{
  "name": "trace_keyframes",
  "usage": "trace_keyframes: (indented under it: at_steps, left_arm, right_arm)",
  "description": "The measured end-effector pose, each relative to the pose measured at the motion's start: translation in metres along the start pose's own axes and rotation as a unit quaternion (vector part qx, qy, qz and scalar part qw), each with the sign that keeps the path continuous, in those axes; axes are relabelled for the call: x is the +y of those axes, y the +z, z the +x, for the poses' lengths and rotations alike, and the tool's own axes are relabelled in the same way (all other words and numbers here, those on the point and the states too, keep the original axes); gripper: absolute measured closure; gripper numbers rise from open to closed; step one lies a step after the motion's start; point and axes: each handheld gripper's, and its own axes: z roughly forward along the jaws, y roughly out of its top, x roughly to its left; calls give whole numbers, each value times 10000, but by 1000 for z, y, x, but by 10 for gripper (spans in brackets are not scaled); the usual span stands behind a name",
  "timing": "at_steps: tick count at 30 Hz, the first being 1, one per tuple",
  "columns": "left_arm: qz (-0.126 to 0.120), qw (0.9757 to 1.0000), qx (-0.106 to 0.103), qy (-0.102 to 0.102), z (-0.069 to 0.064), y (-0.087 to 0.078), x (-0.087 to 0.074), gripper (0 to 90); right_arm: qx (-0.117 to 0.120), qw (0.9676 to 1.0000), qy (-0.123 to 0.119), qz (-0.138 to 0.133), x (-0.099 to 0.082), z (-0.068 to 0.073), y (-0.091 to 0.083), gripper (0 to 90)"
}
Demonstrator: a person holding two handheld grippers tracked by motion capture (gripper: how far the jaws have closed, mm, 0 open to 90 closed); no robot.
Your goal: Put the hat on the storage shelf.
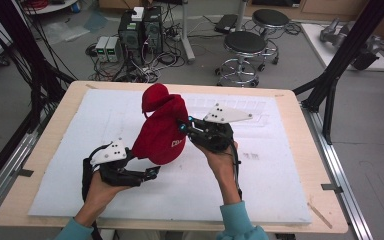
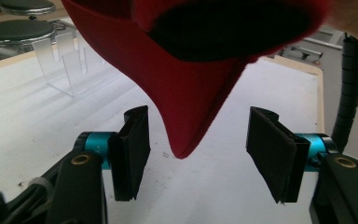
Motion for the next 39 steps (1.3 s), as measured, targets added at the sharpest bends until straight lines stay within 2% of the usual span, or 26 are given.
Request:
trace_keyframes:
  at_steps: [4,6,9,13,15,18,21,30,32,34,36,38,39]
  left_arm:
    - [-38,9999,98,-58,0,3,-2,453]
    - [-55,9999,125,-16,0,4,-3,481]
    - [-108,9998,132,31,0,4,-3,554]
    - [-171,9997,130,76,-1,4,-3,716]
    - [-184,9997,97,93,-1,3,-3,763]
    - [-161,9995,189,212,-1,2,-3,831]
    - [-181,9995,144,218,-2,2,-3,850]
    - [-239,9990,200,331,-5,1,0,855]
    - [-247,9991,161,305,-5,1,1,855]
    - [-255,9990,178,320,-5,1,3,855]
    - [-256,9988,216,351,-5,1,5,856]
    - [-271,9987,257,343,-4,1,8,855]
    - [-285,9986,285,347,-4,1,10,855]
  right_arm:
    - [1,10000,34,-37,0,1,-1,861]
    - [1,10000,54,-46,0,1,-1,860]
    - [26,10000,58,-44,0,1,-1,861]
    - [60,10000,47,-38,0,3,2,860]
    - [69,10000,57,-38,0,3,3,861]
    - [55,9999,97,-47,0,4,3,860]
    - [57,9999,98,-39,0,3,4,860]
    - [49,9999,72,-134,-1,0,2,843]
    - [24,9998,79,-202,-1,-1,1,739]
    - [-94,9996,93,-257,-1,-2,0,583]
    - [-309,9993,71,-194,-1,-3,-1,379]
    - [-383,9991,104,-127,-3,-4,-2,230]
    - [-553,9983,83,-134,-4,-4,-3,152]
